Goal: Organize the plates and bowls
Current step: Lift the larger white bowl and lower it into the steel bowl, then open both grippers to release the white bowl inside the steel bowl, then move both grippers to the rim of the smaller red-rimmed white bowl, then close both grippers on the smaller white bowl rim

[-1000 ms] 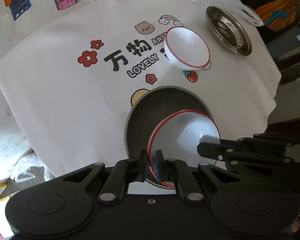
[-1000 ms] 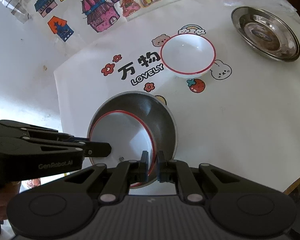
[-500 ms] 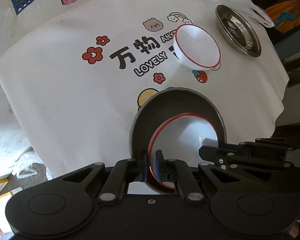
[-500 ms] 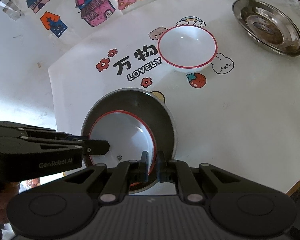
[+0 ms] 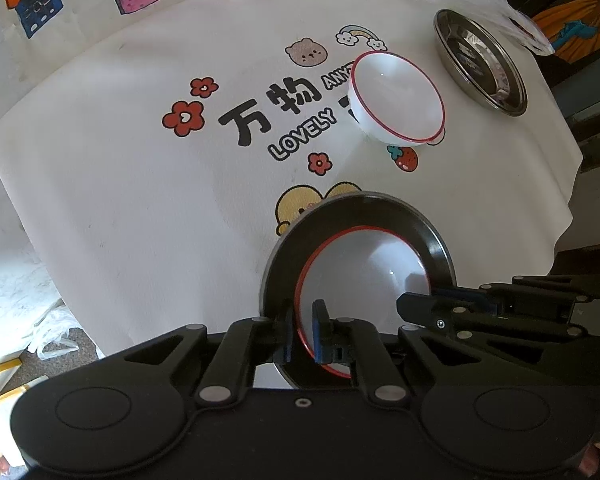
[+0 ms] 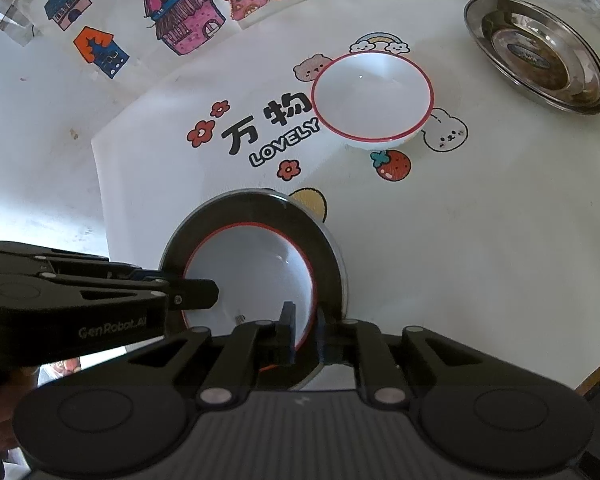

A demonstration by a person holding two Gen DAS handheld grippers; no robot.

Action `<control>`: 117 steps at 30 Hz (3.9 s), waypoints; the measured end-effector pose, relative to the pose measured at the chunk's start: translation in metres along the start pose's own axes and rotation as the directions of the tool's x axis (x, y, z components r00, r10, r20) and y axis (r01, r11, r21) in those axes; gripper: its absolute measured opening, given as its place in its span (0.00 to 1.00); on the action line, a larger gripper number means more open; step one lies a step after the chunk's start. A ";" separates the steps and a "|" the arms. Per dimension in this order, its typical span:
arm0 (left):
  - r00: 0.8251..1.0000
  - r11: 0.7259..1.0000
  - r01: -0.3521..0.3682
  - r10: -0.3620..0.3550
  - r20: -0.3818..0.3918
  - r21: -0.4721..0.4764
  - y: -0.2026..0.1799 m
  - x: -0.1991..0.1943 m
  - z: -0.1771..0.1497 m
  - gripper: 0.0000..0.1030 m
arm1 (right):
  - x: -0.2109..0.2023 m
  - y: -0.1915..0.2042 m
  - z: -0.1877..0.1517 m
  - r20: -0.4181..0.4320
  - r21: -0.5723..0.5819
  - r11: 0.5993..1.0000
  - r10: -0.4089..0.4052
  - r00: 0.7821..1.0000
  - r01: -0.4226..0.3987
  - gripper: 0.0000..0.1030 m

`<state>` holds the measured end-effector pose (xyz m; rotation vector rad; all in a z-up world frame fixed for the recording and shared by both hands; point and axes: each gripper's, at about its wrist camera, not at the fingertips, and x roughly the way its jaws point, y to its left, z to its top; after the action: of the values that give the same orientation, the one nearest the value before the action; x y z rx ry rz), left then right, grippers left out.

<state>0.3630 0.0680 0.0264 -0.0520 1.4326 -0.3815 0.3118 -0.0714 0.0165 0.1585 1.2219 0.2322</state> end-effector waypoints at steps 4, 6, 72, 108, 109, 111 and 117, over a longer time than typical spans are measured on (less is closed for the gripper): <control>1.000 1.000 0.000 0.000 0.000 -0.001 -0.001 0.000 0.003 0.14 | -0.002 -0.001 0.003 0.004 -0.003 1.000 0.000 1.000 0.000 0.16; 1.000 1.000 -0.003 0.003 0.004 -0.004 -0.001 -0.002 0.004 0.16 | -0.004 -0.001 0.005 0.009 -0.007 1.000 -0.003 1.000 0.003 0.19; 0.980 0.989 -0.141 0.134 0.145 0.037 -0.035 0.042 0.135 0.99 | -0.001 -0.109 0.079 0.213 0.348 0.933 -0.175 0.961 0.092 0.94; 0.996 0.995 -0.042 0.034 0.084 0.095 -0.042 0.055 0.140 0.26 | 0.026 -0.095 0.097 0.137 0.271 0.962 -0.050 0.989 0.011 0.41; 0.997 0.996 -0.031 0.024 0.080 0.089 -0.042 0.055 0.140 0.22 | 0.027 -0.095 0.097 0.140 0.274 0.962 -0.034 0.990 -0.006 0.37; 0.998 0.997 0.001 -0.005 0.060 0.076 -0.041 0.058 0.141 0.14 | 0.029 -0.096 0.097 0.144 0.292 0.956 -0.005 0.990 -0.037 0.27; 0.998 0.998 0.030 -0.032 0.048 0.049 -0.041 0.063 0.136 0.10 | 0.033 -0.096 0.098 0.148 0.333 0.939 0.037 0.988 -0.085 0.09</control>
<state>0.4910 -0.0145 -0.0030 -0.0438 1.3753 -0.4376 0.4238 -0.1552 -0.0039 0.5053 1.1105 0.0606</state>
